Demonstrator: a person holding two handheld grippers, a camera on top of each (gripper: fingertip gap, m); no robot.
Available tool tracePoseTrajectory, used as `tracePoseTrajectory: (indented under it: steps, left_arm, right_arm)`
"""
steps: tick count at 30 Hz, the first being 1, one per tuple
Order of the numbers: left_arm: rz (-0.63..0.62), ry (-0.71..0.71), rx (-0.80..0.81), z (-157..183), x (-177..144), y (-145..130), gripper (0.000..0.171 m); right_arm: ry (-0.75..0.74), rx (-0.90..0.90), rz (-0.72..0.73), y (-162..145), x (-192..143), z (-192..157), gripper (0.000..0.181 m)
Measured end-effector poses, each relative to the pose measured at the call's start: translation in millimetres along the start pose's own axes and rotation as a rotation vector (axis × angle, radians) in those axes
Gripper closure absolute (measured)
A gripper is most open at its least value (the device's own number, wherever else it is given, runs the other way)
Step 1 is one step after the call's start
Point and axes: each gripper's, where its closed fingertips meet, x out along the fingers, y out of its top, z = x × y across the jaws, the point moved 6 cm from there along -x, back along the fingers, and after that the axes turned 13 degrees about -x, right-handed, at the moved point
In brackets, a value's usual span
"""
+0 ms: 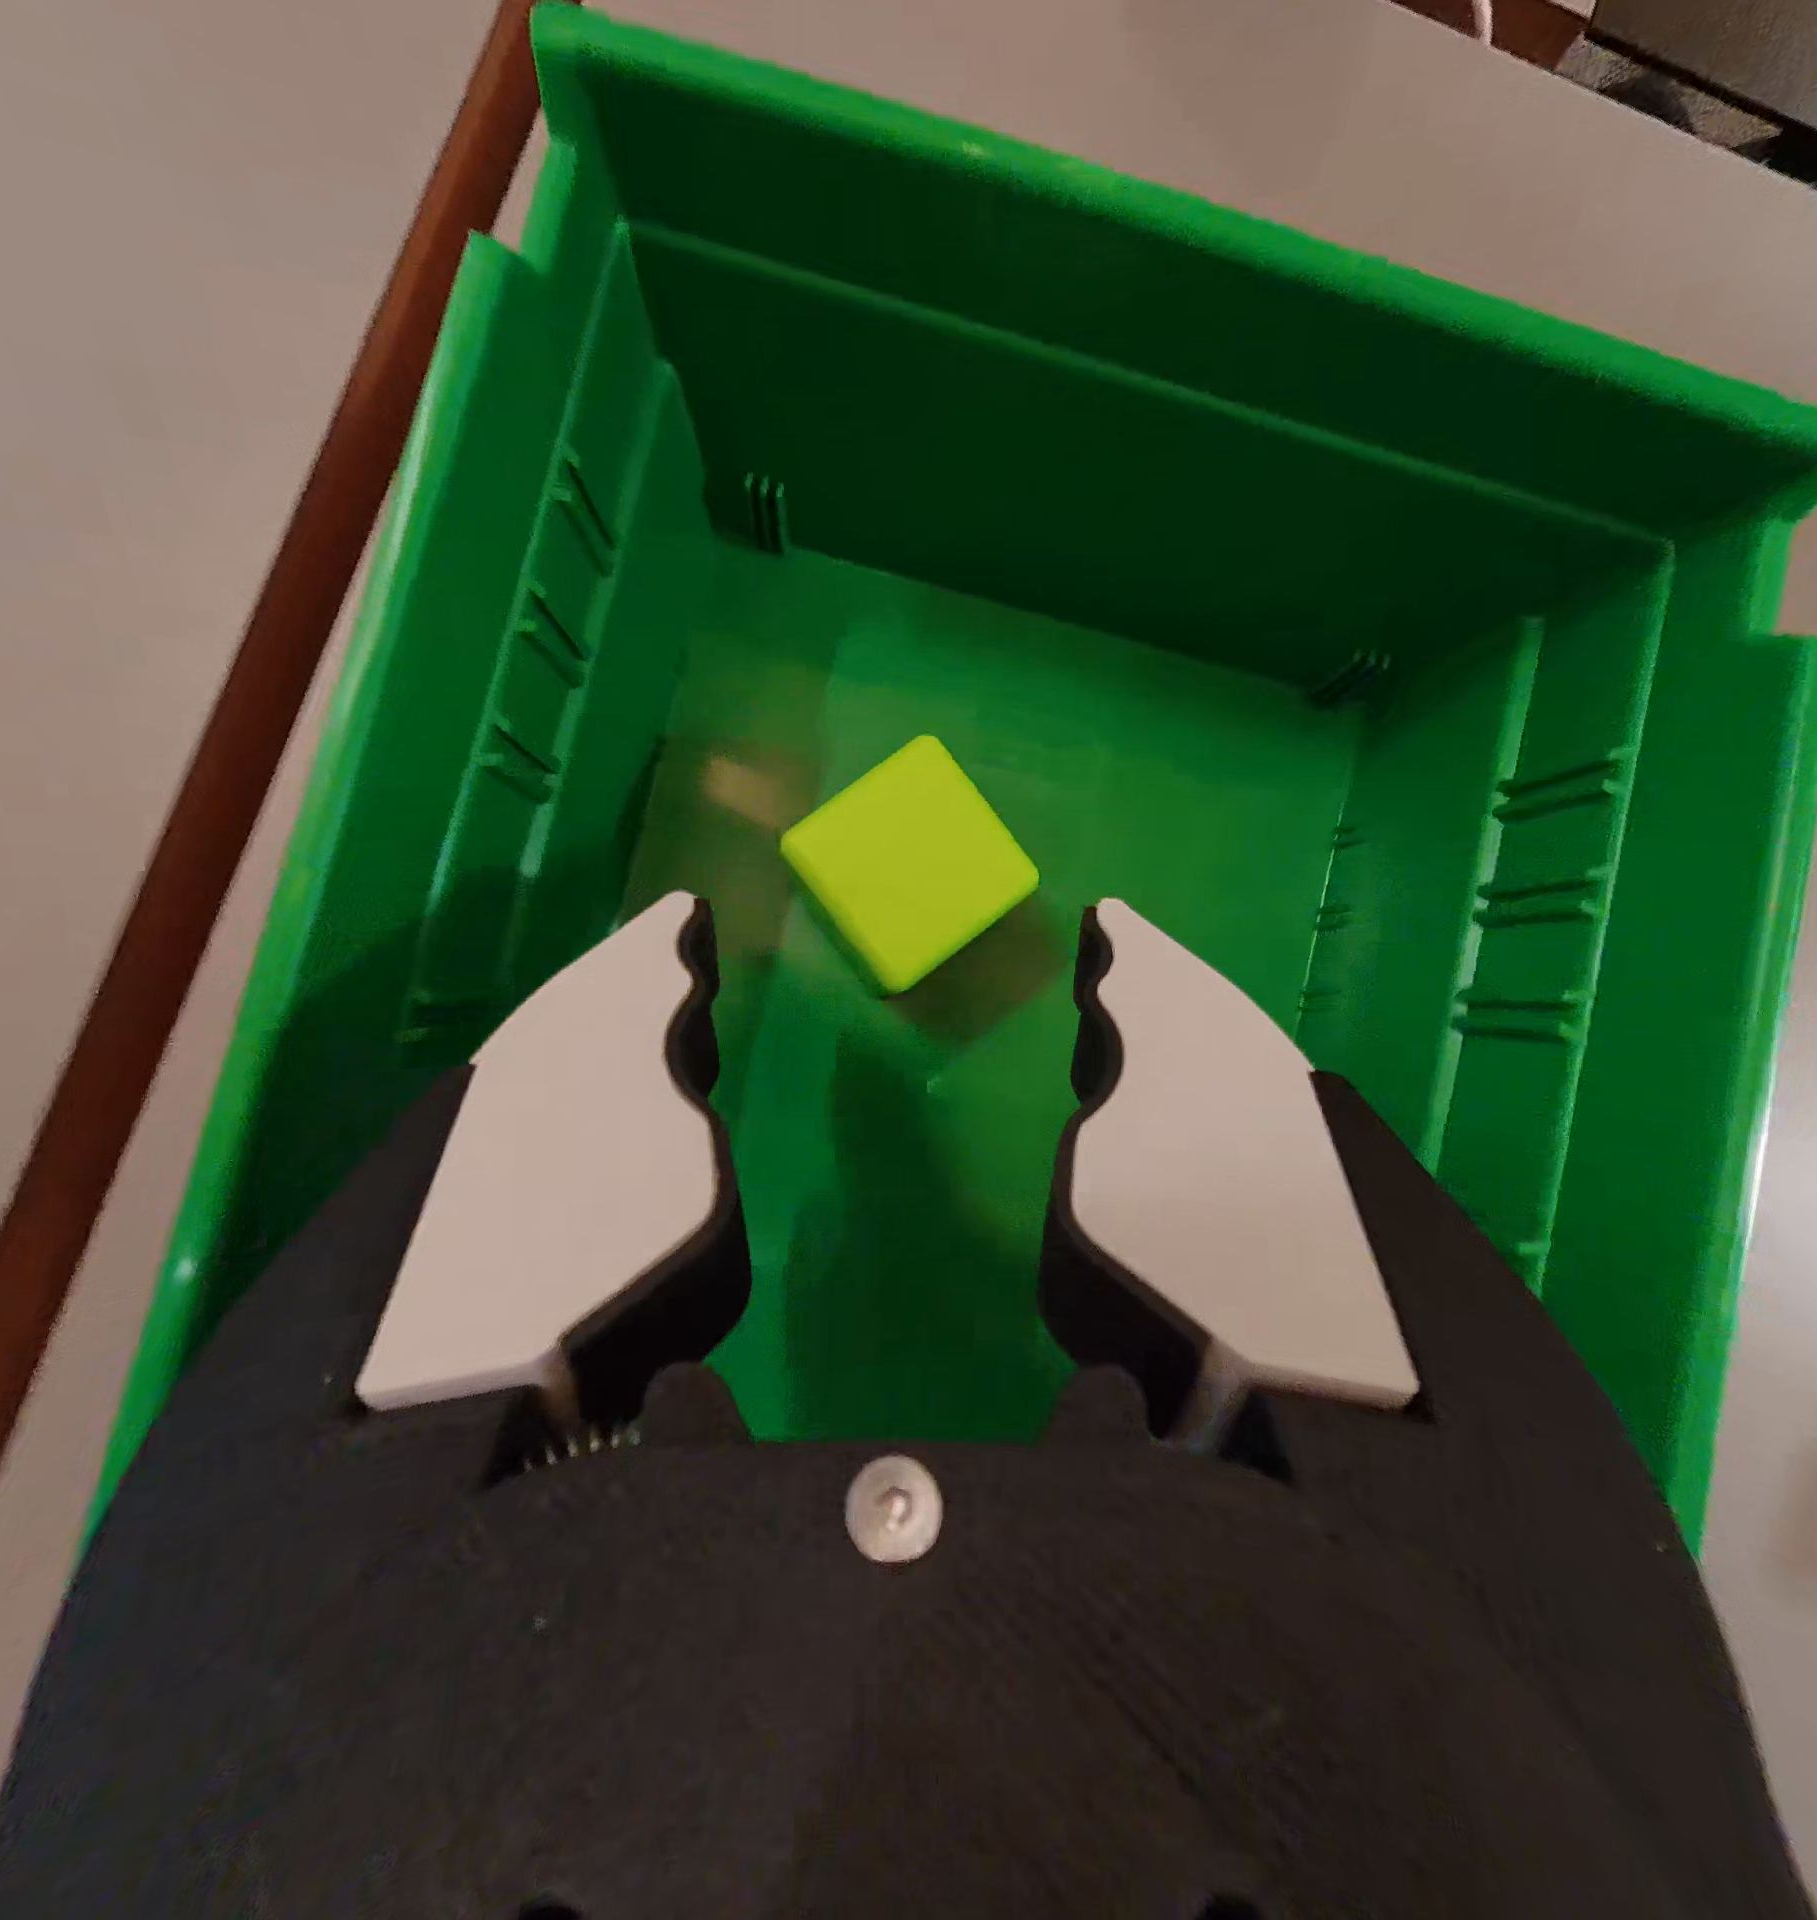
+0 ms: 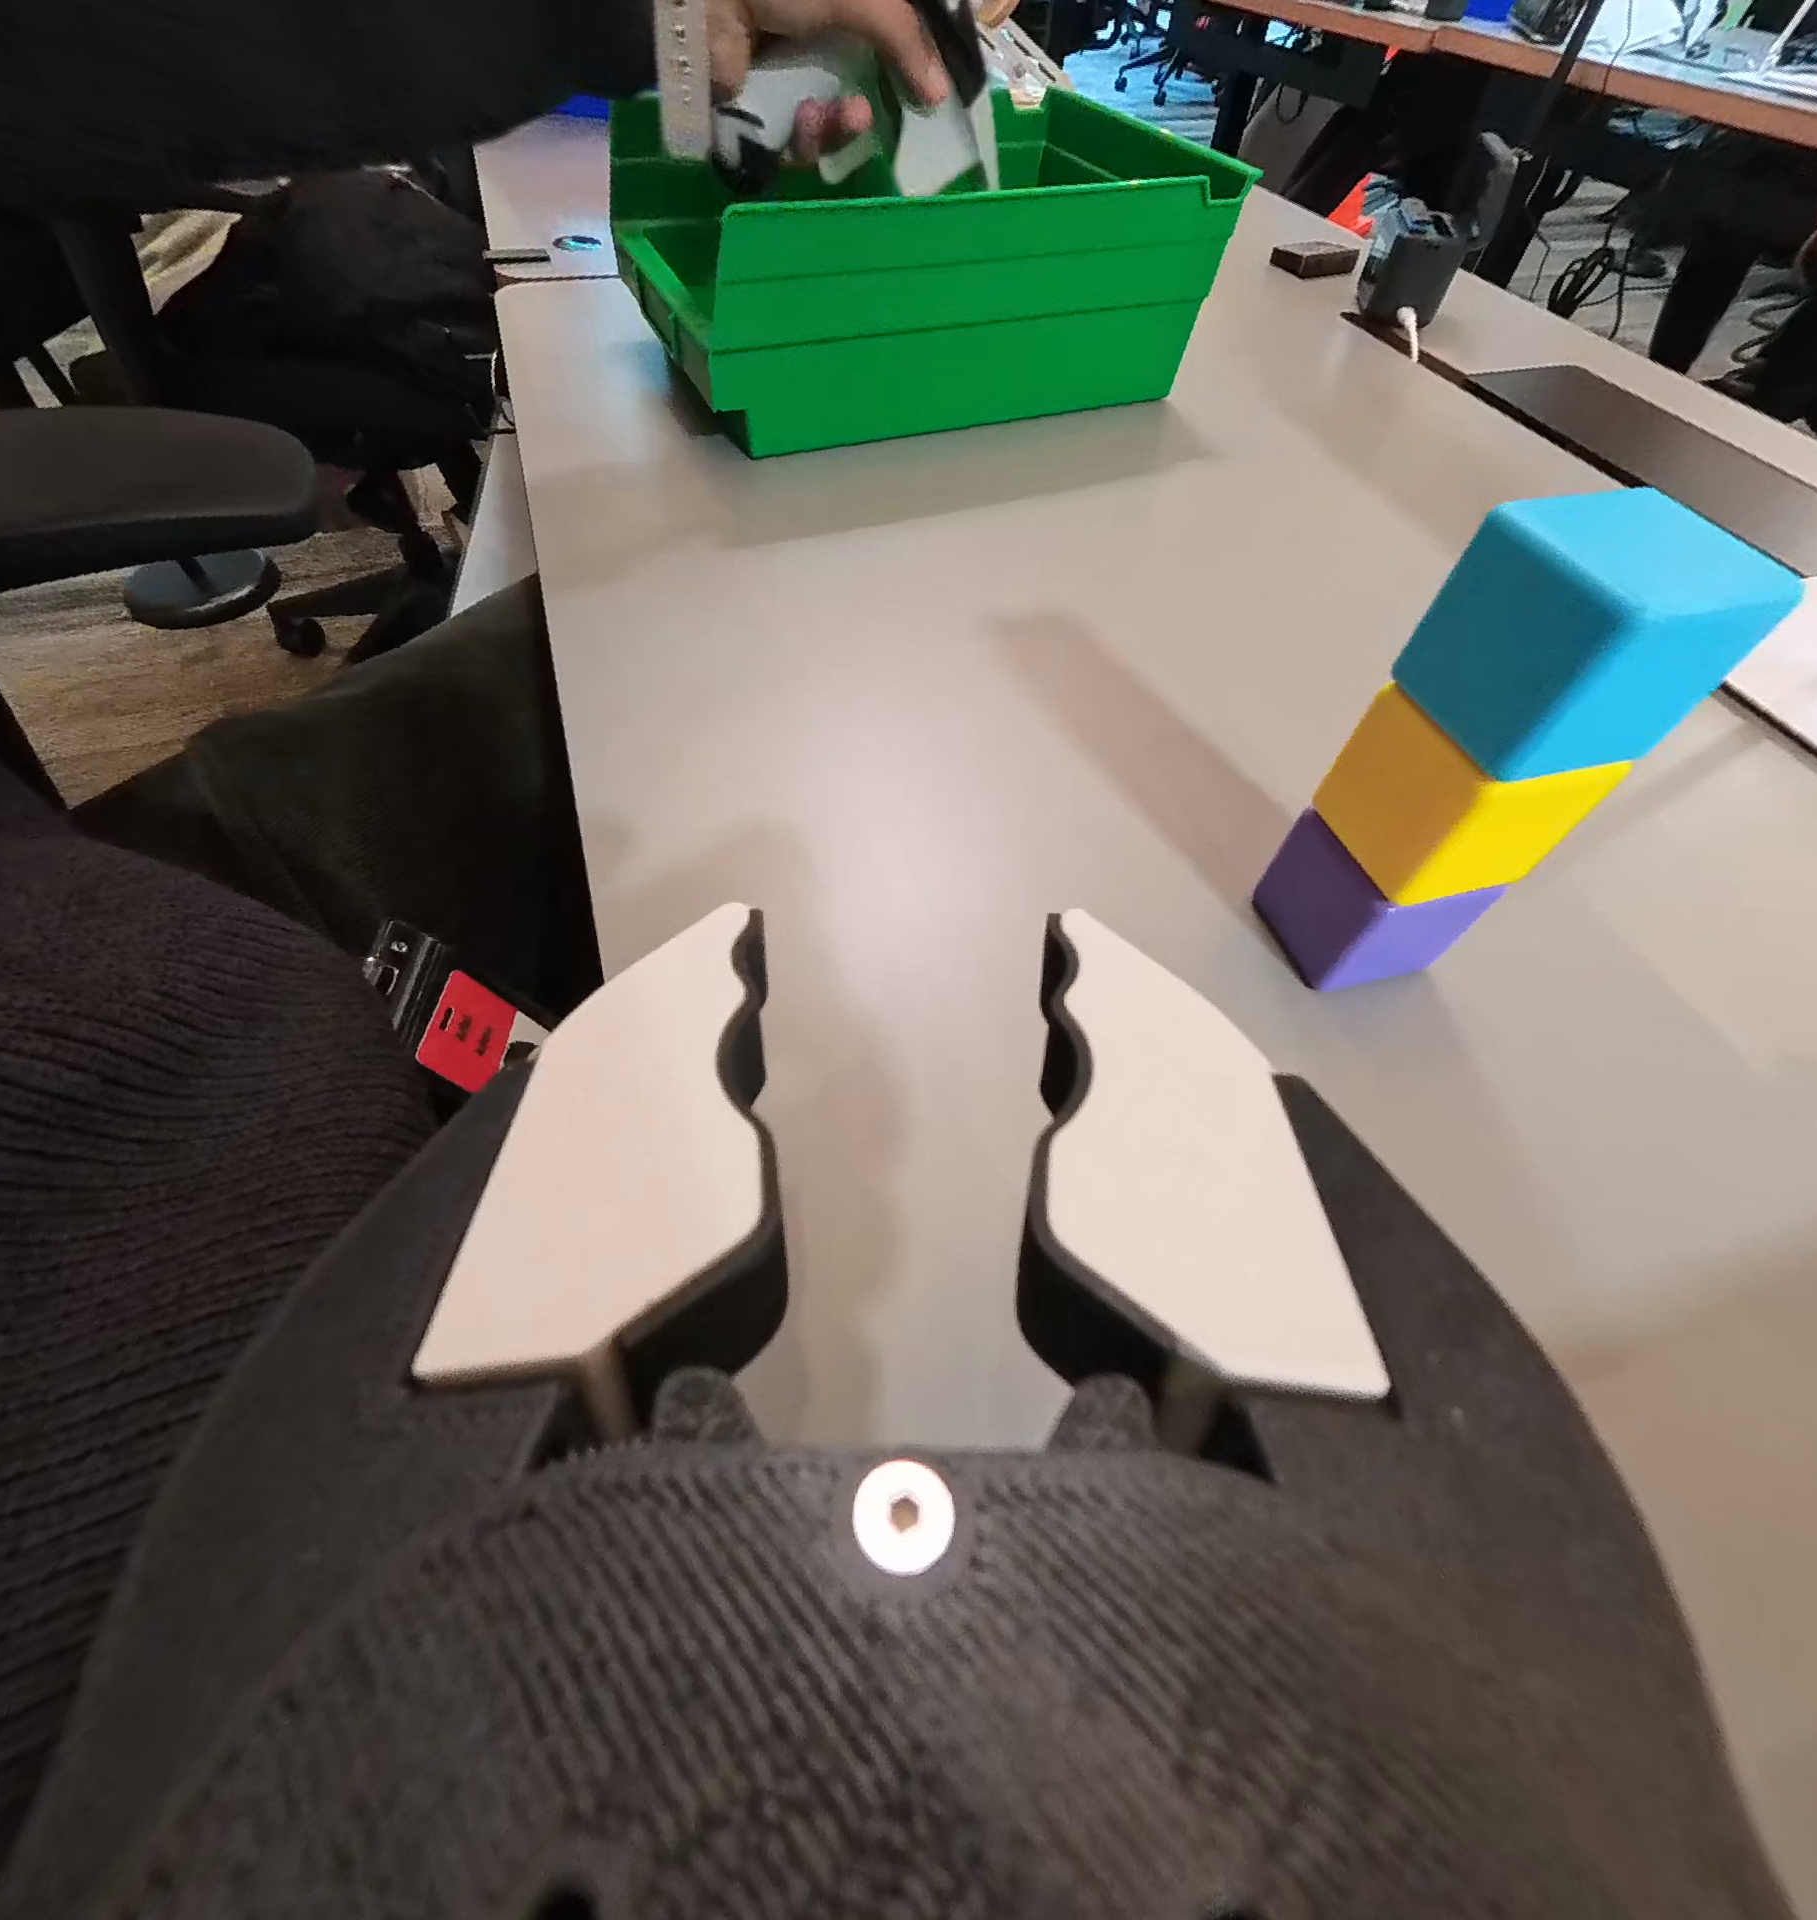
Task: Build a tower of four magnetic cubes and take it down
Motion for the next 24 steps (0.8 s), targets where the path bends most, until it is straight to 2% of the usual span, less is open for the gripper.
tracePoseTrajectory:
  steps: [5,15,20,24]
  left_arm:
    - [-0.085,0.104,-0.030,-1.8,24.7,-1.0,0.103]
    - [-0.064,0.073,-0.071,2.4,42.9,-7.4,0.110]
    - [-0.014,0.061,0.088,3.8,25.1,-1.8,0.111]
    - [0.066,-0.023,0.283,21.5,-13.3,9.3,0.111]
  right_arm:
    - [0.006,-0.010,0.003,1.2,1.8,0.8,0.130]
    - [0.008,0.011,0.019,1.1,-1.1,4.5,0.129]
    - [0.006,0.012,0.018,0.6,-1.0,4.5,0.129]
    - [0.006,0.010,0.009,-0.7,0.3,3.9,0.129]
